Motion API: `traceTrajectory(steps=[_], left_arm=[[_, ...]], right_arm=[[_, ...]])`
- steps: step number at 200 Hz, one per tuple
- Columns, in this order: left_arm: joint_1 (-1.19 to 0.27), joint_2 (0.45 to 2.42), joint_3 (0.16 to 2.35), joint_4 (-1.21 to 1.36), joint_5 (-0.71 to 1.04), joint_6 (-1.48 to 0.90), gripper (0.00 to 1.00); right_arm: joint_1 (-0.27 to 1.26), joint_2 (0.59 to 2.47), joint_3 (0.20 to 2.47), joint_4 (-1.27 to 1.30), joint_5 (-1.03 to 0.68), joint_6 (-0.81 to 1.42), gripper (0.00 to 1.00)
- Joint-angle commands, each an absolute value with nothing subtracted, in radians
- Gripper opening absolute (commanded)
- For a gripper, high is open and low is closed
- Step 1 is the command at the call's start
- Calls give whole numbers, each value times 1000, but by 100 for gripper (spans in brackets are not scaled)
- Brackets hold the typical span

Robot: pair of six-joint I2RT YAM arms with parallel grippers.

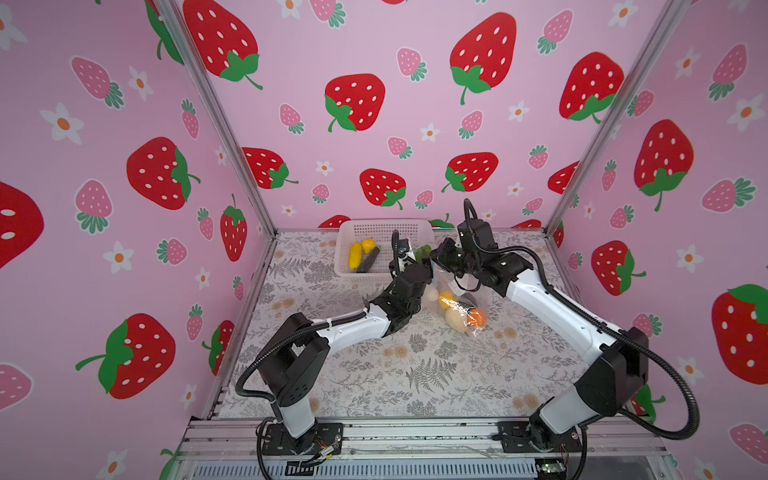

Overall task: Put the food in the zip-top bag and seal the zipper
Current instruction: 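Carry the radish with the left gripper toward the bag opening, then lower the radish into the bag and open the left gripper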

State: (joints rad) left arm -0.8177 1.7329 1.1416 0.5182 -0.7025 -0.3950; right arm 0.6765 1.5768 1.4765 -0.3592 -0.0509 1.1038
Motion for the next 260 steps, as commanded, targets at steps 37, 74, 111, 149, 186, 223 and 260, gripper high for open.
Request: traceTrajectory(steps=[37, 74, 111, 149, 186, 223, 260], left_arm=[[-773, 1552, 1163, 267, -553, -524, 74], [-678, 1491, 1213, 48, -320, -653, 74], [-599, 1481, 1163, 29, -106, -719, 72], [-522, 1478, 1153, 66, 45, -760, 69], [-515, 1505, 1153, 87, 130, -794, 66], [-515, 1552, 1217, 100, 272, -815, 63], [-510, 1587, 1250, 93, 300, -812, 59]], right_arm=[[648, 1536, 1462, -336, -61, 1102, 5], [628, 1524, 1463, -336, -63, 1085, 5], [606, 1509, 1463, -336, -73, 1067, 5], [591, 1505, 1492, -350, -94, 1047, 5], [578, 1493, 1549, -394, -78, 1017, 6], [575, 1481, 1575, -414, -71, 1006, 6], [575, 1471, 1559, -411, -63, 1008, 7]])
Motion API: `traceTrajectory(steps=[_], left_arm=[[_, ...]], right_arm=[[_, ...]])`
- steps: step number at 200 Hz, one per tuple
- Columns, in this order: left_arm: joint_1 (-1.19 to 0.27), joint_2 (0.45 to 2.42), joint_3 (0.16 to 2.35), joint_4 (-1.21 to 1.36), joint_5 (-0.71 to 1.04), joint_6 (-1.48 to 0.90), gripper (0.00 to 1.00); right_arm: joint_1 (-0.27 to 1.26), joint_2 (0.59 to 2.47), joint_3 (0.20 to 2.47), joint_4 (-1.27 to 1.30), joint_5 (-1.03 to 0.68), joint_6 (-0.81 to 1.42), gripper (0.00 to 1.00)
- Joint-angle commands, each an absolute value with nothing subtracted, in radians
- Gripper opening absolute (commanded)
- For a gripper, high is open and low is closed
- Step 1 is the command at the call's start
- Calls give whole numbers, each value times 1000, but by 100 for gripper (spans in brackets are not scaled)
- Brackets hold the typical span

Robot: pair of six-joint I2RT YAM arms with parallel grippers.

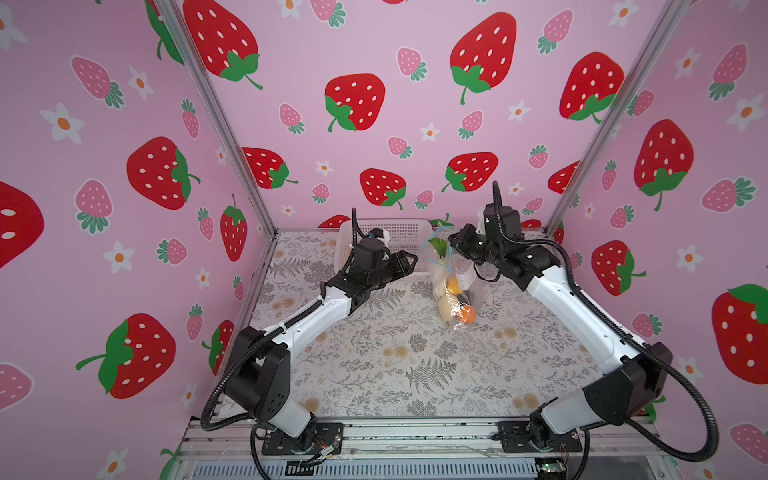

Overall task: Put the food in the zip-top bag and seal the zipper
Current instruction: 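Lower the radish into the bag and open the left gripper, then move the left gripper back into the basket toward the dark eggplant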

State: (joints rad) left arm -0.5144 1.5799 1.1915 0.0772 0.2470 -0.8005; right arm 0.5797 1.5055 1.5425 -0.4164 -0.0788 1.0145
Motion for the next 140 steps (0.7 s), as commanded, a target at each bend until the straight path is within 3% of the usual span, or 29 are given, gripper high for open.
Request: traceTrajectory(steps=[1, 45, 140], left_arm=[[-510, 1587, 1250, 92, 299, -810, 59], [-473, 1612, 1361, -143, 77, -632, 69], [-326, 2126, 1892, -606, -70, -424, 77]], right_arm=[[576, 1471, 1557, -411, -64, 1008, 7], [579, 1479, 1489, -353, -99, 1023, 7], [583, 1538, 1465, -302, -143, 1011, 8]])
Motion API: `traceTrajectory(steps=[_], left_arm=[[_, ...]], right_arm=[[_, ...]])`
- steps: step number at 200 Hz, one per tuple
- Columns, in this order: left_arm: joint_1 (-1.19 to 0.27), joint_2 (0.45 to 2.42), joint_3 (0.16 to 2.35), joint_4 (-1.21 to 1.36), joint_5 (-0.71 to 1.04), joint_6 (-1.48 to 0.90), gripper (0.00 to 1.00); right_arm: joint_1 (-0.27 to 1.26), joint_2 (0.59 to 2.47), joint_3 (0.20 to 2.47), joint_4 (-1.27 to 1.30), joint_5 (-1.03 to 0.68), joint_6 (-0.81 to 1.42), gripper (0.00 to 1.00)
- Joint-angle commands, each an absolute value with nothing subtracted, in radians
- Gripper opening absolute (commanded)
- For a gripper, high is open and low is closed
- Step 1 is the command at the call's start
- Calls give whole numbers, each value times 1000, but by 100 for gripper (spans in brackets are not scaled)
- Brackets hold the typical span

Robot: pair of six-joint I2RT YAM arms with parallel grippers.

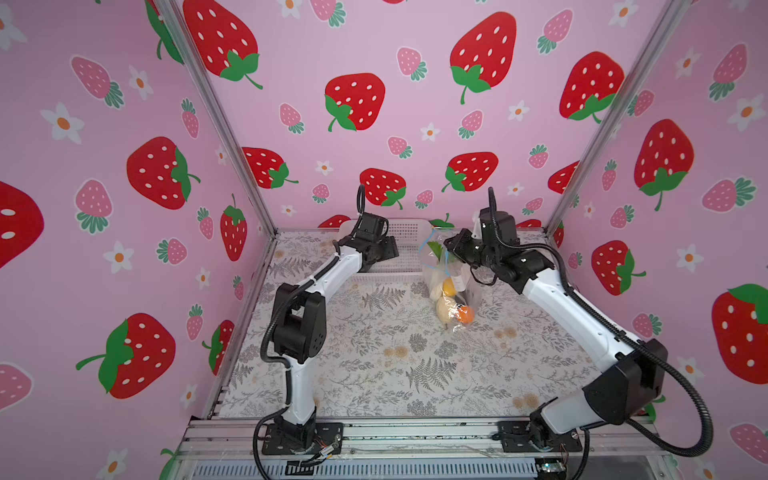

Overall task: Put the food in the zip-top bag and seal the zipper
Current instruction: 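Move the left gripper back into the basket toward the dark eggplant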

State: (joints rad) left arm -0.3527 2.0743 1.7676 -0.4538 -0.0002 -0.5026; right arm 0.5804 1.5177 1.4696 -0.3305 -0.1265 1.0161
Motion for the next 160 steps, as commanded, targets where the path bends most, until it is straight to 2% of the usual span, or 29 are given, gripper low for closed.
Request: traceTrajectory(steps=[1, 31, 59, 94, 127, 160], left_arm=[[-326, 2130, 1896, -607, -70, -422, 77], [-309, 2236, 2016, -634, -80, -332, 77], [-305, 2351, 2155, -655, -44, -175, 73], [-301, 2494, 2349, -746, -73, -92, 67], [-284, 2554, 2400, -755, -67, -81, 60], [-278, 2598, 2446, -764, -71, -81, 60]], right_arm=[[583, 1539, 1465, -302, -143, 1011, 8], [583, 1549, 1461, -293, -150, 1011, 8], [583, 1552, 1446, -276, -152, 1013, 8], [583, 1555, 1442, -283, -151, 1009, 8], [582, 1555, 1434, -284, -147, 1006, 8], [583, 1563, 1434, -284, -148, 1008, 8]])
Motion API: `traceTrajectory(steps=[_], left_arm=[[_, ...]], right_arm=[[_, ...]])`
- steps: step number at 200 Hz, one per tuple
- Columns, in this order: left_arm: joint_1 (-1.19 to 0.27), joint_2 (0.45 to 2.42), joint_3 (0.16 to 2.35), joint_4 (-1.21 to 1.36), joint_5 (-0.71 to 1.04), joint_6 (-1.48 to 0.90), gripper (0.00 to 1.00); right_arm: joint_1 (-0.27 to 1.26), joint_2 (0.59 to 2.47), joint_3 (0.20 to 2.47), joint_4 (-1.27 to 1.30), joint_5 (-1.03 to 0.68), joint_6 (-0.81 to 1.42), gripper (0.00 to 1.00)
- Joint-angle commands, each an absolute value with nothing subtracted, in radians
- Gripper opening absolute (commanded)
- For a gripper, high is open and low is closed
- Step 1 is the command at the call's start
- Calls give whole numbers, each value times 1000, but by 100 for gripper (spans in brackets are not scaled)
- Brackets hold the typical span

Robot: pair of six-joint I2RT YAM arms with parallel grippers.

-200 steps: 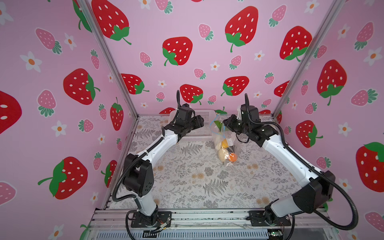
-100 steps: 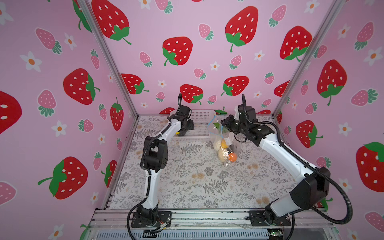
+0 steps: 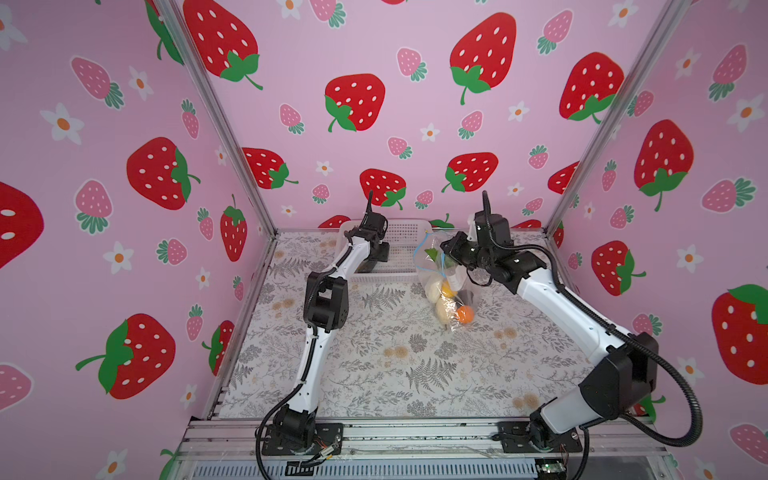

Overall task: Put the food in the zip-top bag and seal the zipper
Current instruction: 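Move the left gripper back into the basket toward the dark eggplant, then grasp the dark eggplant by its green top with the left gripper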

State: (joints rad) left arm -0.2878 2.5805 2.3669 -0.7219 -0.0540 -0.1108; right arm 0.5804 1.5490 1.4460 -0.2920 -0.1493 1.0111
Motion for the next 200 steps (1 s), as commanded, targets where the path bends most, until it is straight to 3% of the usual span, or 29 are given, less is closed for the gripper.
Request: traceTrajectory(steps=[1, 81, 157, 200], left_arm=[[-278, 2600, 2449, -766, -71, -81, 60], [-276, 2665, 2506, -777, -33, -77, 56], [-249, 2613, 2437, -754, 190, -207, 30], [-242, 2498, 2316, -667, 259, -291, 22]], right_arm=[[583, 1563, 1434, -283, -147, 1008, 8], [583, 1568, 1439, -280, -141, 1011, 8], [583, 1554, 1415, -270, -143, 1013, 8], [584, 1536, 1372, -241, -154, 1023, 8]])
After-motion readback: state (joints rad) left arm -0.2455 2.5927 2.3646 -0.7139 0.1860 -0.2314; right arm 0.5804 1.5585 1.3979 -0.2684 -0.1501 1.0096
